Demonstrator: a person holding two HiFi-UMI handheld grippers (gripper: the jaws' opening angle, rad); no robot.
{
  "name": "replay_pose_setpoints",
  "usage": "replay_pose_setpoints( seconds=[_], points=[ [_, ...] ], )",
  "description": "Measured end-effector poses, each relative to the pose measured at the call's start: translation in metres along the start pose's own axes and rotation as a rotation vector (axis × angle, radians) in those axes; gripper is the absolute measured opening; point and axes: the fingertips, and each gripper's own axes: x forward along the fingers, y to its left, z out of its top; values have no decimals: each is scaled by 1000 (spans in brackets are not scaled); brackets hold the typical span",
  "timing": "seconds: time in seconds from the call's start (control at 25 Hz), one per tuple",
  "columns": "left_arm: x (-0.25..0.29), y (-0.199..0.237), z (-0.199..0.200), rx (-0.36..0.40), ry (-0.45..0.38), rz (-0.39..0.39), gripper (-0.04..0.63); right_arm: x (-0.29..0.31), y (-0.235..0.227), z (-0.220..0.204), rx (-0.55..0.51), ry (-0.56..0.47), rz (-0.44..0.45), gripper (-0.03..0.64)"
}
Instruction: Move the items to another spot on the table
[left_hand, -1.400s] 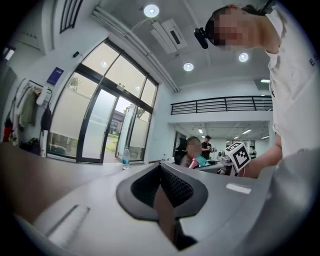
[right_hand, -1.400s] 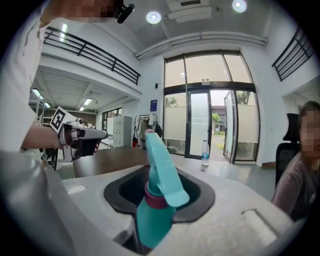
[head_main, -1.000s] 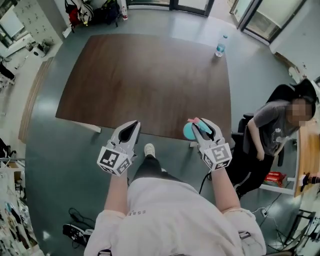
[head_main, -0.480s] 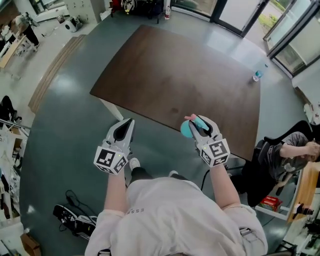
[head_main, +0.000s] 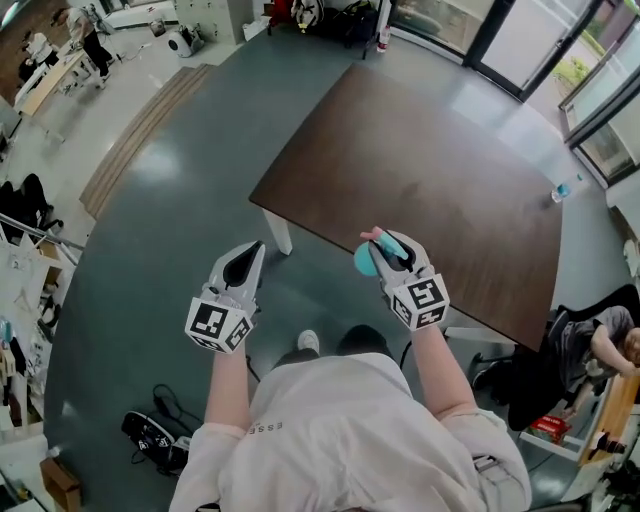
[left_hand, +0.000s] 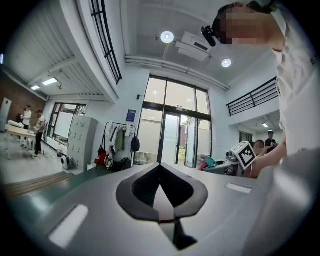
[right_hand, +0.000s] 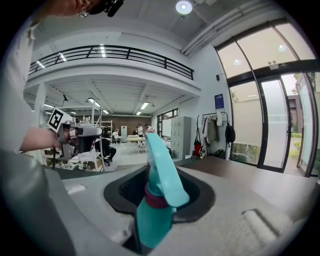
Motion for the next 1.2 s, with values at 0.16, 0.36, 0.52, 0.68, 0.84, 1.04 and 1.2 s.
replay_pose_setpoints(
  seconds=[0.16, 0.36, 0.52, 0.68, 0.84, 1.04, 1.2],
  points=[
    [-9, 49, 2, -18, -1, 60, 17, 52, 15, 17, 18, 13, 48, 121],
    [7, 82, -5, -60, 11, 72, 17, 107, 13, 26, 28, 24, 98, 121],
    [27, 121, -18, -67, 31, 75, 17, 166, 13, 26, 32, 24, 115, 121],
    [64, 152, -9, -63, 58, 56, 17, 218, -2, 32, 6, 39, 106, 121],
    [96, 179, -17, -75, 73, 41, 17, 257, -18, 28, -4, 61, 93, 121],
    [130, 212, -28, -75, 109, 23, 17, 301, -35, 18, 6, 77, 62, 121],
    [150, 231, -36, -79, 130, -2, 17, 329, -44, 12, -12, 79, 19, 121]
  ],
)
